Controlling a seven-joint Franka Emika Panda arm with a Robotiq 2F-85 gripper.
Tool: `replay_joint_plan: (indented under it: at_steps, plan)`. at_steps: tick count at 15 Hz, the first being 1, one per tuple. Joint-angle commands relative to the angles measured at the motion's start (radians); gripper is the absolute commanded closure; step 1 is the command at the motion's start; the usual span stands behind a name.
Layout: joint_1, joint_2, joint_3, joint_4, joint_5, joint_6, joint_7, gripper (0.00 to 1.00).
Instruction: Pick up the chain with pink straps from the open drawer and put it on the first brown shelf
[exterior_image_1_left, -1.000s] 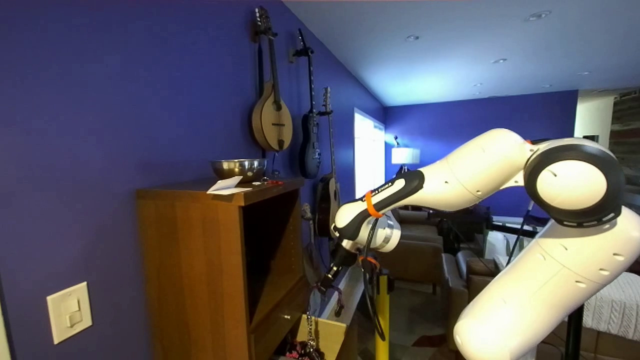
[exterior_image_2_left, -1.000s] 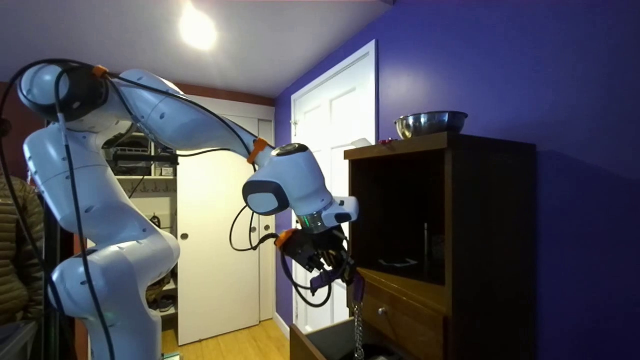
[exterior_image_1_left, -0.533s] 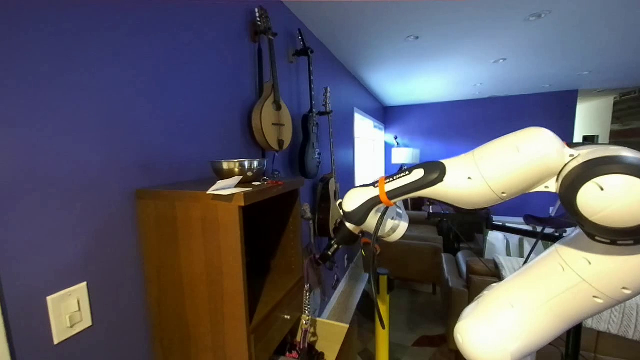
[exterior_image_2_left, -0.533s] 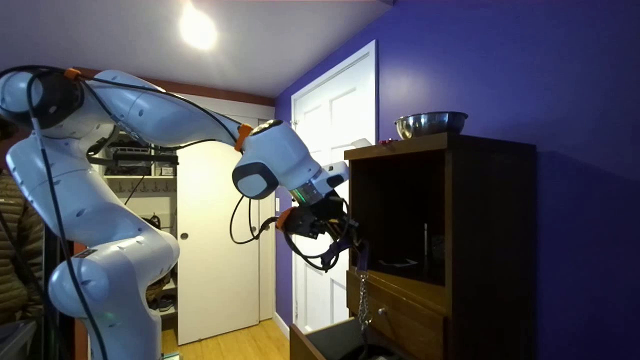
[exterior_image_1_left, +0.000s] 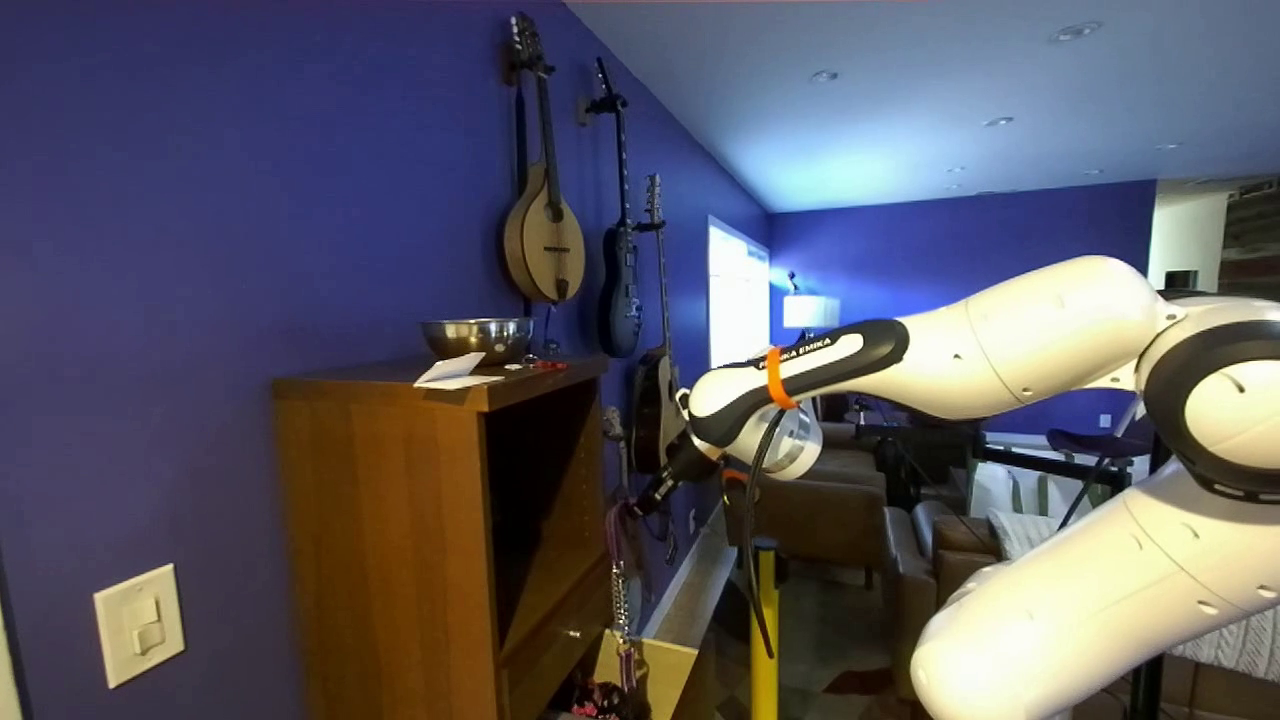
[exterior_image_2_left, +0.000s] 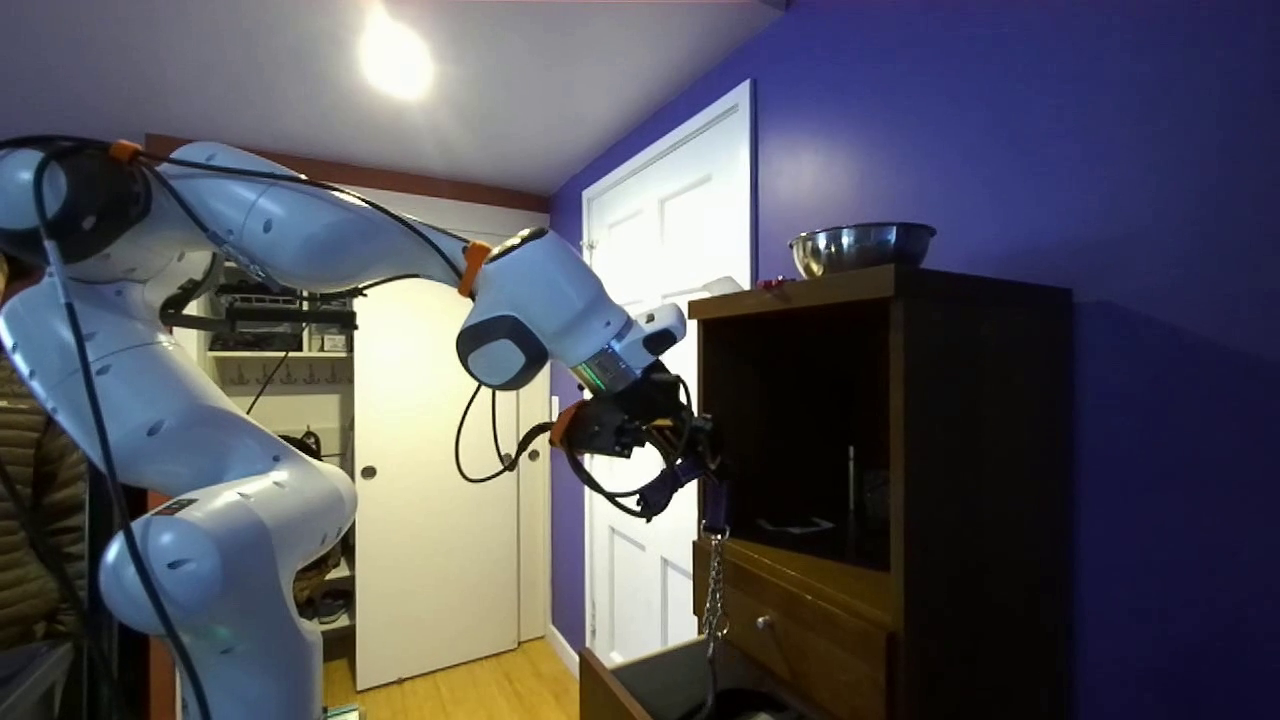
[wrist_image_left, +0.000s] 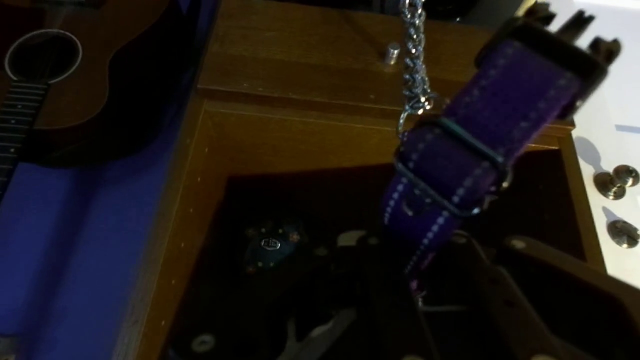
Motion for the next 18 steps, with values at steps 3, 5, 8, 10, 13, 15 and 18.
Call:
replay_joint_plan:
  at_steps: [3,5,8,10,13,15,18]
  plan:
    - [0.189,-0.045,-0.149,0.006,-0.189,0.207,0.160,0.96]
    - [0.240,-0.071,-0.204,0.003,-0.318,0.267,0.250,0.96]
    - [0.293,-0.057,-0.255,0.031,-0.493,0.369,0.384,0.96]
    - [0.312,-0.041,-0.273,0.046,-0.597,0.402,0.456,0.96]
    - [0.342,0.007,-0.293,0.063,-0.706,0.468,0.559,0.96]
    - [0.320,0.048,-0.278,0.064,-0.757,0.549,0.623,0.96]
    - [0.221,0.137,-0.221,0.066,-0.790,0.719,0.710,0.96]
